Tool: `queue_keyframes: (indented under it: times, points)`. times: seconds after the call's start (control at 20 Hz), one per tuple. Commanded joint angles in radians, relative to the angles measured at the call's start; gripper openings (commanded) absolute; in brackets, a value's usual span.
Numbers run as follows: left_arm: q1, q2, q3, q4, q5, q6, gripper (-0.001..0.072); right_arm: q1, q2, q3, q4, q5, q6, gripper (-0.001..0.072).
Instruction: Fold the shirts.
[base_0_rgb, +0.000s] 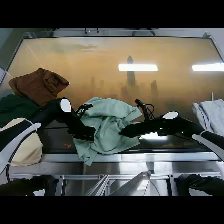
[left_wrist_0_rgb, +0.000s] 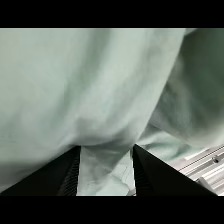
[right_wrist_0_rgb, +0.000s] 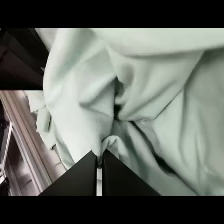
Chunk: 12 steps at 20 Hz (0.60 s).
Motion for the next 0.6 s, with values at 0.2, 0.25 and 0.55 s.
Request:
queue_keyframes:
  times: [0.2, 0.25, 0.55]
  points:
    - [-0.011, 0.021, 0.063, 0.066, 0.066, -0.007, 0.0024, -0.032, 0.023, 0.026, -0.003, -0.018, -0.022, 0.0019]
    - [-0.001, 0.049, 0.101, 0.065, 0.043, -0.002, 0.0024, -0.067, 0.051, 0.026, -0.018, 0.001, -0.021, 0.0019]
    - [0.185, 0.304, 0.366, -0.069, -0.064, 0.077, 0.0026, -0.555, 0.401, 0.112, -0.090, 0.183, 0.093, 0.0019]
